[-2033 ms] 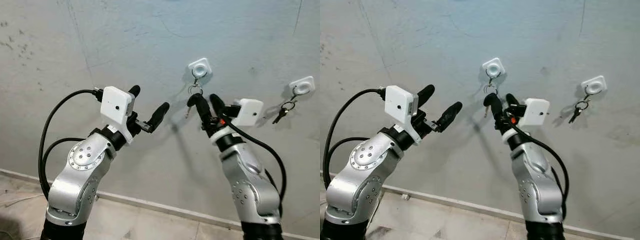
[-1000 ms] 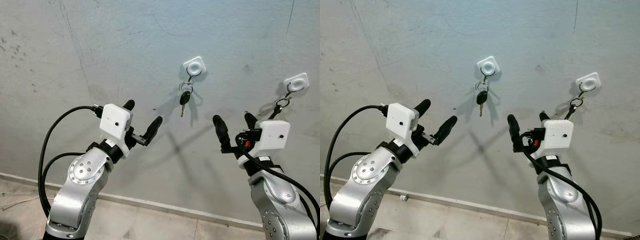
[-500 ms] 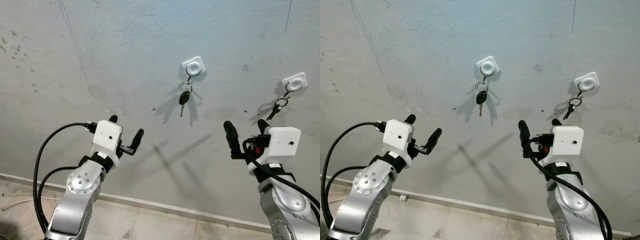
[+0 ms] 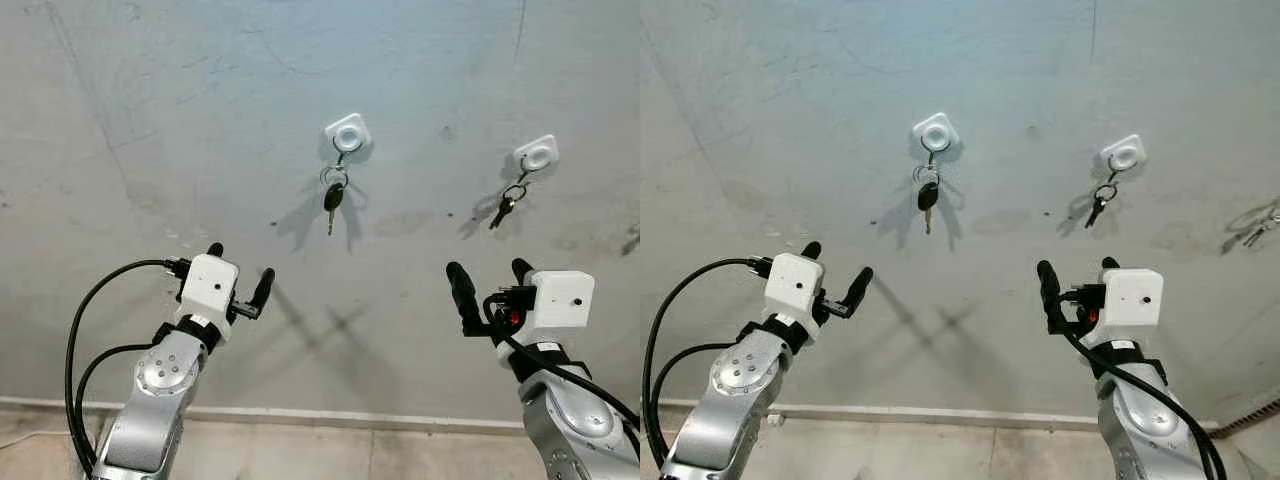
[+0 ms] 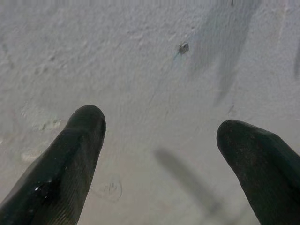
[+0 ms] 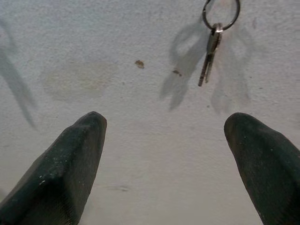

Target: Hang keys on a hook

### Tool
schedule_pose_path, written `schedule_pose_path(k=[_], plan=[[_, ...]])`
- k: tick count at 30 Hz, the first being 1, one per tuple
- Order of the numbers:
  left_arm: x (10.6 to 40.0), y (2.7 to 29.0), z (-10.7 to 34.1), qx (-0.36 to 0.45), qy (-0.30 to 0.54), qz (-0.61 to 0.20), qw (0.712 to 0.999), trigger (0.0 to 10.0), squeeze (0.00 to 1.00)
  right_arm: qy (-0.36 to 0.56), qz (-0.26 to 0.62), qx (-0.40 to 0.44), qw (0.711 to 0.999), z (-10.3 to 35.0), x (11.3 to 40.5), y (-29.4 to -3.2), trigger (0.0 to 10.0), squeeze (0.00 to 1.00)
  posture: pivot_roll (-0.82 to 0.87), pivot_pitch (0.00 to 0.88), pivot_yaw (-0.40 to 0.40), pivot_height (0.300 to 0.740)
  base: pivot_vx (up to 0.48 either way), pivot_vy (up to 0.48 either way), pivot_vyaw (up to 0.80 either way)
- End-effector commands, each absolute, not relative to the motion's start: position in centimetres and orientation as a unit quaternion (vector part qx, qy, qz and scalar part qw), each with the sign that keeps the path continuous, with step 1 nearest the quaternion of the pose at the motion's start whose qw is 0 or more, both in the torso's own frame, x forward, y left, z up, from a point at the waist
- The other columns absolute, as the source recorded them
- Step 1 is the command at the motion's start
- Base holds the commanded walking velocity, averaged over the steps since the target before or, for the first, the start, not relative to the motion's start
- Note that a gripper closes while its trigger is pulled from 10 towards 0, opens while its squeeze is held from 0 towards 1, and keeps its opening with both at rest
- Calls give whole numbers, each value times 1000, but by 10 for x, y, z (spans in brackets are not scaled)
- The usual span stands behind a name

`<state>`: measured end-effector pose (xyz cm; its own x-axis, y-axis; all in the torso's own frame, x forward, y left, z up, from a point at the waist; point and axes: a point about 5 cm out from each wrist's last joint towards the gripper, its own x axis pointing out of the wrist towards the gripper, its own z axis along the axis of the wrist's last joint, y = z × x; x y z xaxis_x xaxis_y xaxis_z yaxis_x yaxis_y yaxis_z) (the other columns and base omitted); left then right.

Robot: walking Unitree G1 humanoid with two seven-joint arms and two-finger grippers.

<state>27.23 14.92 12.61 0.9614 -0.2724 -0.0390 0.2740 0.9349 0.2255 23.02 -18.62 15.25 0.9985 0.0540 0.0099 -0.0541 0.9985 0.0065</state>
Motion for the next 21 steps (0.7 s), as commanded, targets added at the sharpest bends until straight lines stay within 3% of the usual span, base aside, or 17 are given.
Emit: schedule_pose_path(k=[1, 21], plan=[[275, 147, 130, 129, -6, -140, 982, 10000, 0, -5, 32, 4, 999, 153, 232, -185, 10000, 0, 142, 0, -54, 740, 0, 0, 0], [278, 143, 139, 117, -17, -155, 981, 10000, 0, -2, 38, 26, 999, 149, 234, -177, 10000, 0, 150, 0, -42, 740, 0, 0, 0]])
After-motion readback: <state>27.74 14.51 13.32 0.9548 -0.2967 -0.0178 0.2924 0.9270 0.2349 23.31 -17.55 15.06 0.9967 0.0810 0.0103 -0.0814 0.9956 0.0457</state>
